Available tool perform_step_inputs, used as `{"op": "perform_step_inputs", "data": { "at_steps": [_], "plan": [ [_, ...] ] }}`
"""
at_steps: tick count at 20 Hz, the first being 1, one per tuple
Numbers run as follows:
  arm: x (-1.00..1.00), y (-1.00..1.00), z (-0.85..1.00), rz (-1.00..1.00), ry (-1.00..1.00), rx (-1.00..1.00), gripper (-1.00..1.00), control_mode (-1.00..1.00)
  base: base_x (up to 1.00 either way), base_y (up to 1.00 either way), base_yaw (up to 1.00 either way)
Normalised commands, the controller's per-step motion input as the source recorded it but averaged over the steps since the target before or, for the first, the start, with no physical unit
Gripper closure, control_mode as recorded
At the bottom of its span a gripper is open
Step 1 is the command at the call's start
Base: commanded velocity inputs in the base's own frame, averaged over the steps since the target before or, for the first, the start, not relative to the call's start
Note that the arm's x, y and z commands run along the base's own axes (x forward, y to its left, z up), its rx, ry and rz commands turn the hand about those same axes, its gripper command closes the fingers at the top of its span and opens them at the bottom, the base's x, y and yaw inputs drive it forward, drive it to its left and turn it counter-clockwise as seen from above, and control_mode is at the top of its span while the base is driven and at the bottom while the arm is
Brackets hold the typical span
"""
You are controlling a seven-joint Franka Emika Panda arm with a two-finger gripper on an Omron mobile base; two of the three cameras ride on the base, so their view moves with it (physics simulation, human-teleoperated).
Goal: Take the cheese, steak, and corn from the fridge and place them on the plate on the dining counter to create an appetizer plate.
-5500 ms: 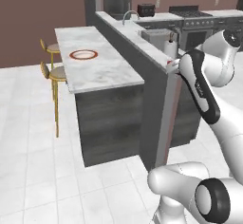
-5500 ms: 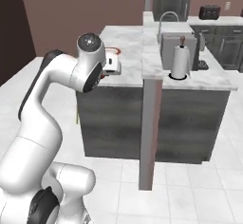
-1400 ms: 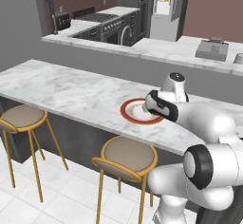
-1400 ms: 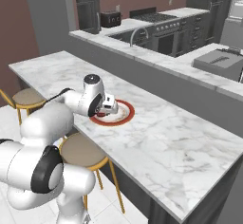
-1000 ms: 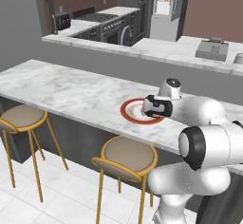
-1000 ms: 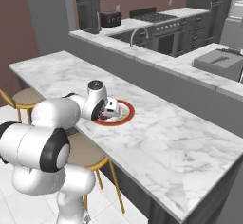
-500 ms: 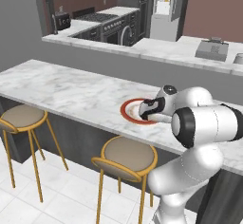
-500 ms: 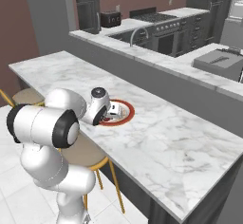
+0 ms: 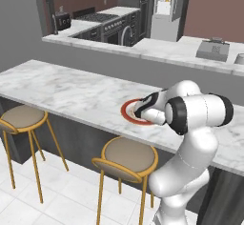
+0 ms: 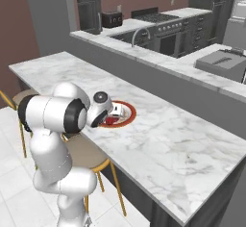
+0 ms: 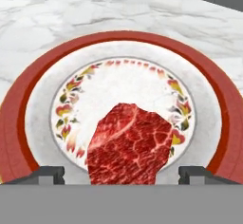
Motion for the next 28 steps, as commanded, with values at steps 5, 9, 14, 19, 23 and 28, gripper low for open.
{"op": "perform_step_inputs", "data": {
  "at_steps": [5,9,14,19,23,28],
  "plan": [
    [-0.46,-0.03,0.00,-0.01,0.01,0.00,-1.00,-1.00,0.00,0.00,0.00],
    [-1.00,-0.26,0.01,-0.03,0.00,0.00,-1.00,-1.00,0.00,0.00,0.00],
    [-0.91,-0.34,0.74,-0.03,0.00,0.00,-1.00,-1.00,0.00,0.00,0.00],
    [-0.40,-0.12,1.00,-0.04,0.03,-0.02,-1.00,-1.00,0.00,0.00,0.00],
    [-0.46,0.00,1.00,-0.05,0.26,-0.06,-1.00,-1.00,0.00,0.00,0.00],
    [-0.84,0.03,0.66,-0.01,0.39,-0.12,-1.00,-1.00,0.00,0.00,0.00]
  ]
}}
